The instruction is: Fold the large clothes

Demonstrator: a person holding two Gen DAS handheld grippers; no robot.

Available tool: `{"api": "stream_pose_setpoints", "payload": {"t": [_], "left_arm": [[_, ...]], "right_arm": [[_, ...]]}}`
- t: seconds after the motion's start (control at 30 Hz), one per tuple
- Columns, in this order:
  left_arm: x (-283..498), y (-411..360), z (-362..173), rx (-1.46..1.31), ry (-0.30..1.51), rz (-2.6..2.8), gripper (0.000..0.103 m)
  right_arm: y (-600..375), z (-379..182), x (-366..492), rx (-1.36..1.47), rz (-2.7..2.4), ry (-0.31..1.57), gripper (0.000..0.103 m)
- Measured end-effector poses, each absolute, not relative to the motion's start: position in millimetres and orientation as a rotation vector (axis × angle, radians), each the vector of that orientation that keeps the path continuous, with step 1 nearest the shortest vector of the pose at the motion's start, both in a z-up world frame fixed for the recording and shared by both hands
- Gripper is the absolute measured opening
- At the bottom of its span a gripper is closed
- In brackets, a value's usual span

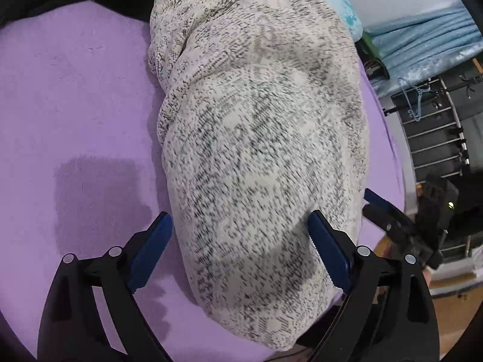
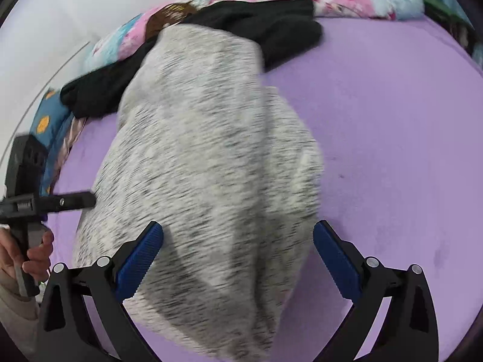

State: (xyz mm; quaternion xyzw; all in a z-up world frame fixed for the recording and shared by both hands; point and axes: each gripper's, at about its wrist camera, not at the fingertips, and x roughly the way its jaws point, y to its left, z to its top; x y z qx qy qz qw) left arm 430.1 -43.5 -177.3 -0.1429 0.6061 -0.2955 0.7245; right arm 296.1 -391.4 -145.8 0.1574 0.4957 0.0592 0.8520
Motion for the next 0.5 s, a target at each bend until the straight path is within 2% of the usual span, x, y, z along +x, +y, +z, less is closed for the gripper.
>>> {"api": "stream_pose_setpoints", "payload": {"t": [0.3,0.5], "left_arm": [[476.6,-34.6,-194.2,-0.372,1.370,-0.775,0.088],[497.1,-31.6,-209.7,-0.415,1.402,-0.831,0.093]], "right_arm": [[-449.0,-174.7,329.0,0.629,0.333,1.012,0.098],[-455.9,-207.6,362.9,0.833,0.530,1.046,0.098]]}}
